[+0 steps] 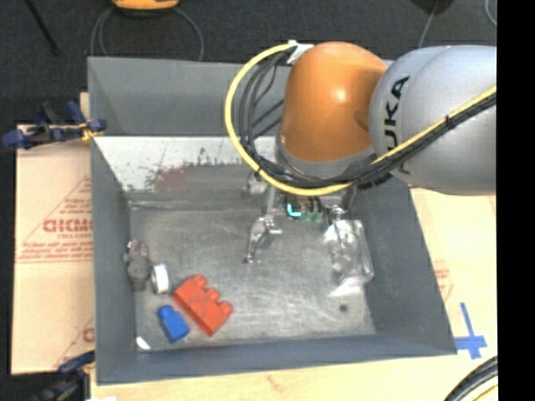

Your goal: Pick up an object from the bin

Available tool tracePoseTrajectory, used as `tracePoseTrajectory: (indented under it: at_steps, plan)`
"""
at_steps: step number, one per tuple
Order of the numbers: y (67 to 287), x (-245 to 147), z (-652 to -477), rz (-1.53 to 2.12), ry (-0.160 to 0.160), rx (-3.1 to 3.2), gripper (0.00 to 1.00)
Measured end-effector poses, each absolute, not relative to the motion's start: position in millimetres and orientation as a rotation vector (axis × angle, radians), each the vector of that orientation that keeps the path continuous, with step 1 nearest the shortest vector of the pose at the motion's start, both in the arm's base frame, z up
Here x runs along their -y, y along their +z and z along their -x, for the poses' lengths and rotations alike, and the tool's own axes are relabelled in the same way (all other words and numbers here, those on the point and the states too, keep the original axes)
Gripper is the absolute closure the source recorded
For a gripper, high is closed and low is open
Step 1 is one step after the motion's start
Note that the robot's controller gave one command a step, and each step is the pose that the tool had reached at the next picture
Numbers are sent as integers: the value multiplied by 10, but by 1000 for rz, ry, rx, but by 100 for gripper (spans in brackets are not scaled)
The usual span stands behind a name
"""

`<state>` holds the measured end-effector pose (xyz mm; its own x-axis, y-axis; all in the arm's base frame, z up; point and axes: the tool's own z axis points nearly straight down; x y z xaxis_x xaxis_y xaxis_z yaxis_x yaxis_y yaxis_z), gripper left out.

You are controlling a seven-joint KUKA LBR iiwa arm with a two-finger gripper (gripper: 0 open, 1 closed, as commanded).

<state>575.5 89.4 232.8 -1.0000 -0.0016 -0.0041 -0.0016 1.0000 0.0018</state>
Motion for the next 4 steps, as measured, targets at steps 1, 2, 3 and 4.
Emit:
tracePoseTrajectory:
  at_steps: [1,2,3,4]
  plan:
    - [1107,-1178,-4884,381,-1,-3124,0]
    - [778,-1149,-4891,531,0,-3083,0]
    - [719,-1230,-5018,503,1,-3099,0]
    - [743,-1337,-4843,661,-3,-3052,0]
